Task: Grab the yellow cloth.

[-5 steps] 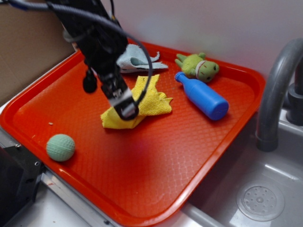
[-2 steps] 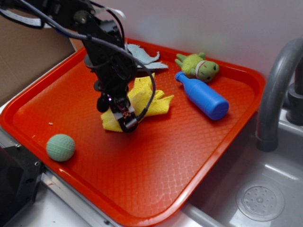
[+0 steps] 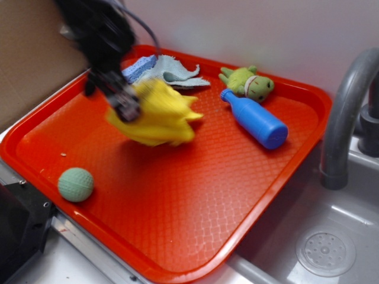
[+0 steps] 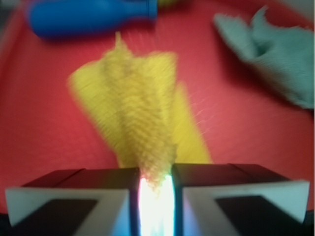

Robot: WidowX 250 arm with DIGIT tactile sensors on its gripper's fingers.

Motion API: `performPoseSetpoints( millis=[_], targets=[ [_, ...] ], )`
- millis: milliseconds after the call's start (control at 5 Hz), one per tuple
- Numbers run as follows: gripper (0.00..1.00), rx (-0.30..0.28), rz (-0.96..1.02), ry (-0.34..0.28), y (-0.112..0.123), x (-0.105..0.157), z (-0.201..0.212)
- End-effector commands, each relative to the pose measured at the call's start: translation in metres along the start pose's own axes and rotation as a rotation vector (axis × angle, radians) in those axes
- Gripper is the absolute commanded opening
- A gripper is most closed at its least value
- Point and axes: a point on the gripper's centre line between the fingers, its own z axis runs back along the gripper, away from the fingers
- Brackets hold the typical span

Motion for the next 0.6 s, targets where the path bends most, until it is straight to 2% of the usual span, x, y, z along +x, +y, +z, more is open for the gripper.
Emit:
performPoseSetpoints(
  millis=[0, 200, 400],
  targets=[
    [0.0, 0.003, 0.383, 0.049, 0.021, -0.008, 0.116],
    [0.0, 0.091, 0.43, 0.088, 0.034, 0.004, 0.156],
    [0.0, 0.137, 0.421, 0.13, 0.041, 0.01, 0.134]
  ],
)
